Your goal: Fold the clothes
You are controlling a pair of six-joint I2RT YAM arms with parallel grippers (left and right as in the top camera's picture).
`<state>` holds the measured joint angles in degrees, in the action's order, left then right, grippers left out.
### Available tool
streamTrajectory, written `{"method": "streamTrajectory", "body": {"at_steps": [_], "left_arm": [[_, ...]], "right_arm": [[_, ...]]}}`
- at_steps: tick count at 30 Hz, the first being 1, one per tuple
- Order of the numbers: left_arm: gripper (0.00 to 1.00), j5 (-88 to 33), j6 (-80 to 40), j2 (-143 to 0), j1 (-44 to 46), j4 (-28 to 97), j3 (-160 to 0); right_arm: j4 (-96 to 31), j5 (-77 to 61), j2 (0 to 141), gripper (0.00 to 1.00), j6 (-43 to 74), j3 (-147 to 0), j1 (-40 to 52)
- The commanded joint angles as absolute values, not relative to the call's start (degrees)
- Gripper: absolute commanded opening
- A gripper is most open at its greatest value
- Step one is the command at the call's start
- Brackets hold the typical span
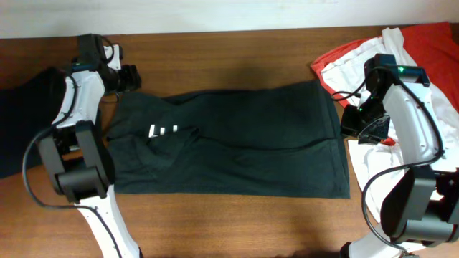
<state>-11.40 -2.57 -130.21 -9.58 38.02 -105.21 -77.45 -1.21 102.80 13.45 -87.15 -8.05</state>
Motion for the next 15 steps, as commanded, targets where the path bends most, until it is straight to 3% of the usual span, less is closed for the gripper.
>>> {"method": "streamTrajectory", "body": {"at_steps": [1, 6, 9, 10, 12, 14, 15], "left_arm": [[0.68, -6.37, -1.43, -133.99, -9.37, 38.37, -106.43], [0.64, -3.38, -1.43, -134.37, -9.23, 38.59, -106.00], [0.29, -3.38, -1.43, -134.41, -8.99, 38.63, -106.00], [0.21, -3.38, -1.43, -134.43, -8.99, 38.63, -106.00], [0.15, -3.38, -1.43, -134.47, -8.99, 38.81, -106.00], [0.01, -3.38, -1.43, -134.47, -8.99, 39.46, -106.00], [0.00, -3.38, -1.43, -134.47, -8.99, 40.12, -106.00]], "right_arm": [[-77.45, -1.50, 102.37, 0.45, 13.34, -87.55, -7.84], [-77.41, -1.52, 102.37, 0.45, 13.34, -87.55, -7.84], [-77.43, -1.52, 102.37, 0.45, 13.34, -87.55, -7.81], [-77.43, -1.52, 102.37, 0.45, 13.34, -87.55, -7.81], [-77.38, -1.52, 102.37, 0.45, 13.37, -87.55, -7.84], [-77.36, -1.50, 102.37, 0.45, 13.34, -87.55, -7.84], [-77.34, -1.48, 102.43, 0.45, 13.32, -87.55, -7.84]]}}
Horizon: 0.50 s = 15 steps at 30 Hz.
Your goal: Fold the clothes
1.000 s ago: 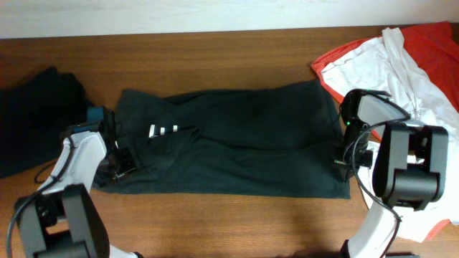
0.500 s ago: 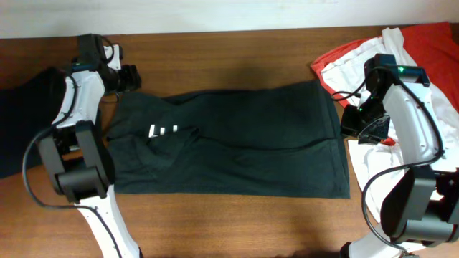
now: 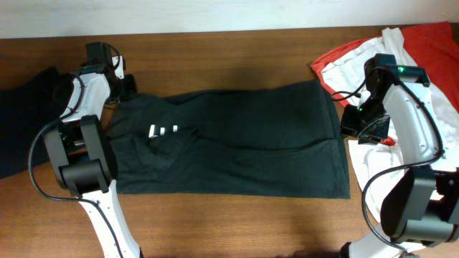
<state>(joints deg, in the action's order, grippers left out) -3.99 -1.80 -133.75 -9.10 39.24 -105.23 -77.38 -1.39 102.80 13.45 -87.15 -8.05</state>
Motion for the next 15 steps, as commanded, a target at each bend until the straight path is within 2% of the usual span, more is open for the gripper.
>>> {"method": "streamTrajectory", "body": {"at_steps": [1, 3, 5, 7, 9, 11, 15], "left_arm": [[0.01, -3.38, -1.43, -134.34, -9.02, 41.19, -106.13], [0.00, -3.38, -1.43, -133.62, -9.41, 43.48, -106.74], [0.00, -6.61, -1.50, -128.55, -9.91, 49.45, -107.35], [0.00, -7.29, -1.52, -125.80, -9.91, 55.51, -107.35], [0.00, -7.27, -1.67, -125.34, -9.91, 63.79, -107.31], [0.00, -7.27, -1.67, -125.34, -9.91, 66.06, -106.91], [0.00, -7.27, -1.69, -125.34, -9.89, 66.06, -106.91]], "right_arm": [[-77.14, -1.48, 102.50, 0.45, 13.32, -87.55, -7.84], [-76.14, -1.50, 102.59, 0.45, 13.32, -87.55, -7.81], [-67.66, -5.72, 103.00, 0.47, 6.13, -87.55, -6.13], [-58.94, -5.58, 105.56, 0.49, 5.78, -87.55, -3.57], [-47.97, -5.58, 111.57, 0.49, 6.46, -87.55, -2.31], [-38.72, -5.63, 117.60, 0.49, 6.90, -87.55, -2.31], [-31.55, -6.02, 123.70, 0.47, 15.64, -87.55, -3.99]]}}
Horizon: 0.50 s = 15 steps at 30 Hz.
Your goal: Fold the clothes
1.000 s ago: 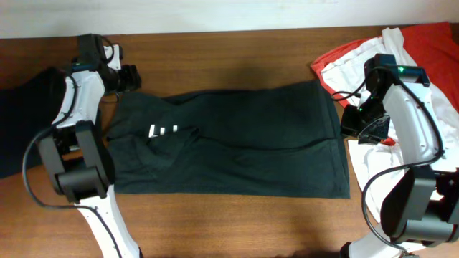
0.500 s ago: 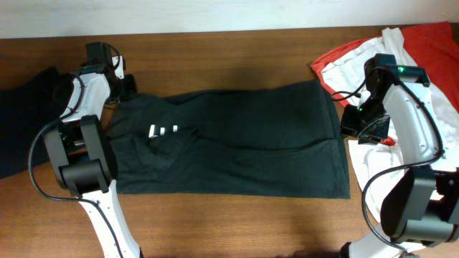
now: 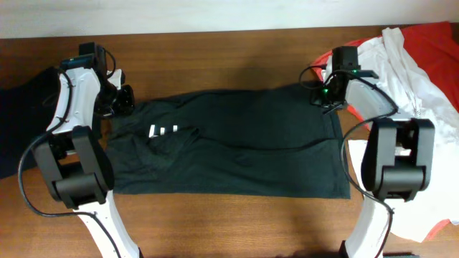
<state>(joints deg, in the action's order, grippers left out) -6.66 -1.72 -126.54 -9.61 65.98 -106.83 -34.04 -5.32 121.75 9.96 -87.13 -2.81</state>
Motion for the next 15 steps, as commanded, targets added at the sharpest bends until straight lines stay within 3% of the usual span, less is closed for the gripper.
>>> {"method": "streamTrajectory", "body": {"at_steps": [1, 9, 15], "left_arm": [[0.00, -7.27, -1.69, -125.34, -9.89, 66.06, -106.91], [0.00, -7.27, -1.67, -125.34, -9.87, 66.08, -106.91], [0.00, -7.27, -1.69, -125.34, -9.87, 66.11, -106.91]], "right_arm": [[-29.69, -6.02, 124.31, 0.44, 16.62, -87.55, -4.58], [-17.04, 1.43, 130.76, 0.42, 16.64, -87.55, -5.26], [-10.00, 1.32, 130.78, 0.50, 16.78, -87.57, -6.02]]}}
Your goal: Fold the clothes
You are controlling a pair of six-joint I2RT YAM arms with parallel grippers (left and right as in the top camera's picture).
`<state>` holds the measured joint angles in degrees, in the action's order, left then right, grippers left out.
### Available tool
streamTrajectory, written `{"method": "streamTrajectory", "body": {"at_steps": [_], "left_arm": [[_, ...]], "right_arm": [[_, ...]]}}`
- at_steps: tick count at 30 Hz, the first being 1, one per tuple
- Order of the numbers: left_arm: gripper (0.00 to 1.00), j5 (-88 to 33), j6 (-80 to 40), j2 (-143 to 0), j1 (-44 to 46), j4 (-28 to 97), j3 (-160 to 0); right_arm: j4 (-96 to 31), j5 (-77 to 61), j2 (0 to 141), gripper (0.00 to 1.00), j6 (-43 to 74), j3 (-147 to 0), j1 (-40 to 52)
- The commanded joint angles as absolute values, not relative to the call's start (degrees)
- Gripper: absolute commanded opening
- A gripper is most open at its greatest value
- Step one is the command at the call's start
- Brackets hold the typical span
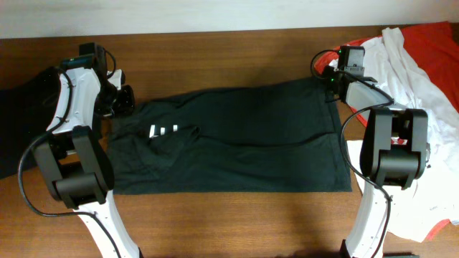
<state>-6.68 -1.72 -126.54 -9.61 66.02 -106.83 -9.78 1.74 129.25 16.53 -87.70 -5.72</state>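
Note:
A dark garment (237,140) with small white marks near its left end lies spread flat across the middle of the wooden table (229,57). My left gripper (123,100) is at the garment's back left corner, its fingers dark against the cloth. My right gripper (334,86) is at the back right corner, low over the hem. The overhead view is too small to show how either pair of jaws stands, or whether cloth is between them.
A pile of white and red clothes (412,50) fills the back right of the table. More white cloth (423,208) lies under the right arm's base. A dark cloth (18,122) hangs at the left edge.
My right gripper has shifted a little to the right and back at the garment's back right corner. The left arm and the garment look unchanged.
At first my left gripper was beyond the garment's back left corner and my right arm hung over the white pile. The left gripper then came down to the back left corner. The right arm swung over to the back right corner, where it stays.

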Motion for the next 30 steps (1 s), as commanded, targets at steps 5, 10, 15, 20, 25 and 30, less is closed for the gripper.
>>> {"method": "streamTrajectory", "body": {"at_steps": [5, 10, 15, 20, 25, 30], "left_arm": [[0.00, -7.27, -1.69, -125.34, -9.85, 66.11, -106.91], [0.00, -7.25, -1.67, -125.34, -9.85, 66.08, -106.91], [0.00, -6.46, -1.65, -125.34, -9.91, 67.20, -106.91], [0.00, -9.30, -1.67, -120.51, -10.68, 67.40, -108.71], [0.00, -9.96, -1.63, -116.20, -10.68, 79.09, -108.71], [0.00, -4.45, -1.93, -116.20, -15.38, 91.46, -108.68]], "right_arm": [[-10.02, -8.60, 130.78, 0.52, 14.87, -87.57, -3.84], [-10.83, -6.42, 132.40, 0.41, 15.42, -87.55, -2.22], [-17.06, 0.08, 132.11, 0.04, 18.52, -87.64, -3.27], [-35.40, 0.71, 118.28, 0.04, 18.31, -94.08, -5.32], [-59.20, 0.73, 109.54, 0.04, 14.98, -95.90, -5.34], [-81.30, 8.03, 109.56, 0.04, 13.54, -95.79, -5.39]]}}
